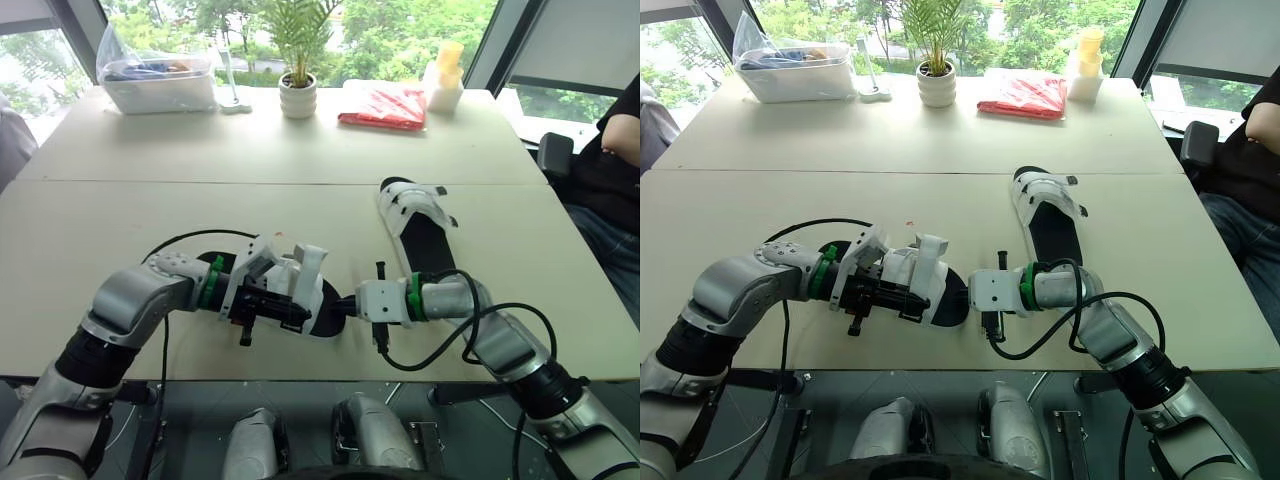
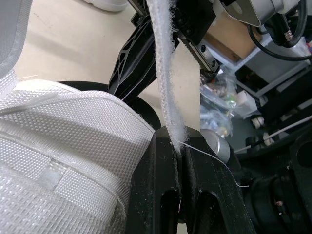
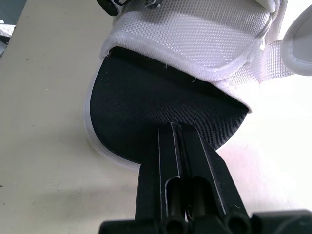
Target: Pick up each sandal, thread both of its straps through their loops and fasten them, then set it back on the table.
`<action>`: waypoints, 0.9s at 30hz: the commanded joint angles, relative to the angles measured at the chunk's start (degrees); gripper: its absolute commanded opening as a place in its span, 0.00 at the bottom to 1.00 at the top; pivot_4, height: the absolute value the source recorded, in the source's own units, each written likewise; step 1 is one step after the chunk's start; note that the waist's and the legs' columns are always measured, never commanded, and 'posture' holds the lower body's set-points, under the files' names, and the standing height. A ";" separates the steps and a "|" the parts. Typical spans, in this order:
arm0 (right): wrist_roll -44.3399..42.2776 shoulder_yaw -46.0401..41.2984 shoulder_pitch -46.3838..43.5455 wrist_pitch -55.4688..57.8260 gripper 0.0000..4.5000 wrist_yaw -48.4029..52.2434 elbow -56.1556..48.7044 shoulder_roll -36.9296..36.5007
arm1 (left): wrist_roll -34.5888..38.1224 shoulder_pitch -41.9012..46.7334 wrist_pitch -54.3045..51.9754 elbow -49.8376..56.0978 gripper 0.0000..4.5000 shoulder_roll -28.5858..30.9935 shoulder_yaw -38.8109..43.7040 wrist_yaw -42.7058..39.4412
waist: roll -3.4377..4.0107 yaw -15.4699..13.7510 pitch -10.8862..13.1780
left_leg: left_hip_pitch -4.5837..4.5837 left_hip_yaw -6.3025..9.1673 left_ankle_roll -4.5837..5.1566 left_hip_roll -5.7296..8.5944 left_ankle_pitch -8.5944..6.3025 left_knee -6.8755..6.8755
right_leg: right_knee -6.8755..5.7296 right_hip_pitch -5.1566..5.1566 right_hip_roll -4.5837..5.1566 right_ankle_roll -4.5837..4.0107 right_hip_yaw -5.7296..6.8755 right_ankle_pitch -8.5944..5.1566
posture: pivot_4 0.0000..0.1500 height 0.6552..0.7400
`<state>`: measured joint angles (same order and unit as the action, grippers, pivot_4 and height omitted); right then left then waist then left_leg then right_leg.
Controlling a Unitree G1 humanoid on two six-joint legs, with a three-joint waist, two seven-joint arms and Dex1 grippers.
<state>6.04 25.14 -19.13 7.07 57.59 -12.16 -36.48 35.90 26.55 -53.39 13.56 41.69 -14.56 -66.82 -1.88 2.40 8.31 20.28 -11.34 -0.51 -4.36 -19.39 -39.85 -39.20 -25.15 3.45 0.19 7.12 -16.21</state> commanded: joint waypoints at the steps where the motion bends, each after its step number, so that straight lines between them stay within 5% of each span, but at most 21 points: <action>1: 3.10 3.54 2.18 1.92 0.00 1.04 4.20 -0.43 | -1.68 -0.68 0.60 -0.20 0.04 1.05 -2.46 -1.35 | 0.00 0.00 0.00 | 0.00 0.00 0.00 0.00 0.00 0.00 | 0.00 0.00 0.00 0.00 0.00 0.00 | 1.00 0.81; 5: 3.21 3.70 2.44 1.86 0.00 0.86 4.22 -0.31 | -0.87 1.31 -0.09 -1.73 0.23 1.25 -1.68 -2.78 | 0.00 -0.01 0.00 | 0.00 0.00 0.00 0.00 0.00 0.01 | 0.01 0.00 0.00 0.00 0.00 0.00 | 1.00 0.81; 10: 3.25 3.87 2.58 1.81 0.00 0.77 4.26 -0.22 | 0.46 3.86 -1.63 -2.21 0.74 2.85 -1.03 -5.64 | 0.01 0.06 0.00 | 0.02 0.00 0.00 0.00 0.00 0.02 | 0.01 -0.02 0.00 0.00 0.00 0.00 | 1.00 0.81; 27: 3.16 3.92 2.14 3.32 0.00 0.94 2.97 0.23 | -1.96 16.44 -2.70 -9.70 0.74 -2.65 -5.56 -7.53 | -0.01 0.16 0.01 | 0.04 0.00 -0.02 0.01 0.02 0.04 | 0.02 -0.05 -0.04 0.00 0.00 0.00 | 1.00 0.81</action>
<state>6.16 25.20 -19.03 7.23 57.32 -12.38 -36.09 34.75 41.47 -56.91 3.97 39.60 -19.35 -73.59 -1.89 2.56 8.32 20.32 -11.33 -0.54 -4.35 -19.37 -39.80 -39.19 -25.21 3.41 0.19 7.12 -16.21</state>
